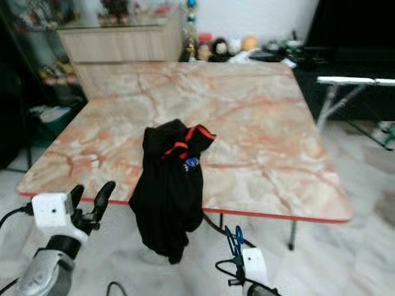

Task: Hang hanger

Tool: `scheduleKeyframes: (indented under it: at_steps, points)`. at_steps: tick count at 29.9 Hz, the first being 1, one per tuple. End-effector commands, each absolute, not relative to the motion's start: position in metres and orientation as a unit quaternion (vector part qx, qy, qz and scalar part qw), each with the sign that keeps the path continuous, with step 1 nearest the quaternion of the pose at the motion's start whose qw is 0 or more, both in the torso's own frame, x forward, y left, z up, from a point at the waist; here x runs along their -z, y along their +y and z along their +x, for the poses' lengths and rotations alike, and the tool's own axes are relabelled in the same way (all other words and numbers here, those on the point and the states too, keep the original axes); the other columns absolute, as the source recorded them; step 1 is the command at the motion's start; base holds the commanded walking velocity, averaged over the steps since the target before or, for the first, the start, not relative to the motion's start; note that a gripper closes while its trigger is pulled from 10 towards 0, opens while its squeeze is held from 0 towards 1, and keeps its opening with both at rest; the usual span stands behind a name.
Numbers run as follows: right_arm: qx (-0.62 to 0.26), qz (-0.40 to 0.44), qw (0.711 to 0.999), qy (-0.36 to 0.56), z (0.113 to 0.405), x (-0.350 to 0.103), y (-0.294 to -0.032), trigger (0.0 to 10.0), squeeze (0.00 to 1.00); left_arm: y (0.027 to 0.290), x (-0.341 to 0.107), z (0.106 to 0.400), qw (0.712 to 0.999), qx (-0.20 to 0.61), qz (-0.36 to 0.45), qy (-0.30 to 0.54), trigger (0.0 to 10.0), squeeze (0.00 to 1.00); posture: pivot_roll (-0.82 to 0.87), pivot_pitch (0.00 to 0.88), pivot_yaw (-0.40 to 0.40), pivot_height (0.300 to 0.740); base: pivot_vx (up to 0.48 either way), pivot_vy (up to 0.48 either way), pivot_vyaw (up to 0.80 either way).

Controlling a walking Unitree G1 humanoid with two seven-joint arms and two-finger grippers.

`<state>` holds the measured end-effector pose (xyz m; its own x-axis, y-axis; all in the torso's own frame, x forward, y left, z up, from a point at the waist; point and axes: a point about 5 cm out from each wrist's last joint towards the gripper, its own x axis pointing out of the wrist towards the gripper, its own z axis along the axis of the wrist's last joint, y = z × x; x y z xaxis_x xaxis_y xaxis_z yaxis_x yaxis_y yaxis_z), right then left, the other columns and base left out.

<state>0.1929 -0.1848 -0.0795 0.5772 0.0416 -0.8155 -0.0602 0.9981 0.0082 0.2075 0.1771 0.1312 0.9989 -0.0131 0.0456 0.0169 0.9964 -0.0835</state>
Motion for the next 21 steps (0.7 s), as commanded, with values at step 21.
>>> scheduleKeyframes:
  at_steps: [21]
  points:
    - [-0.03, -0.009, 0.886, 0.463, 0.19, 0.081, -0.184, 10.0, 0.0, 0.186, -0.102, 0.208, 0.998, -0.027, -0.004, 0.062, 10.0, 0.0, -0.06, 0.0, 0.054, 0.74, -0.26, 0.0, 0.0]
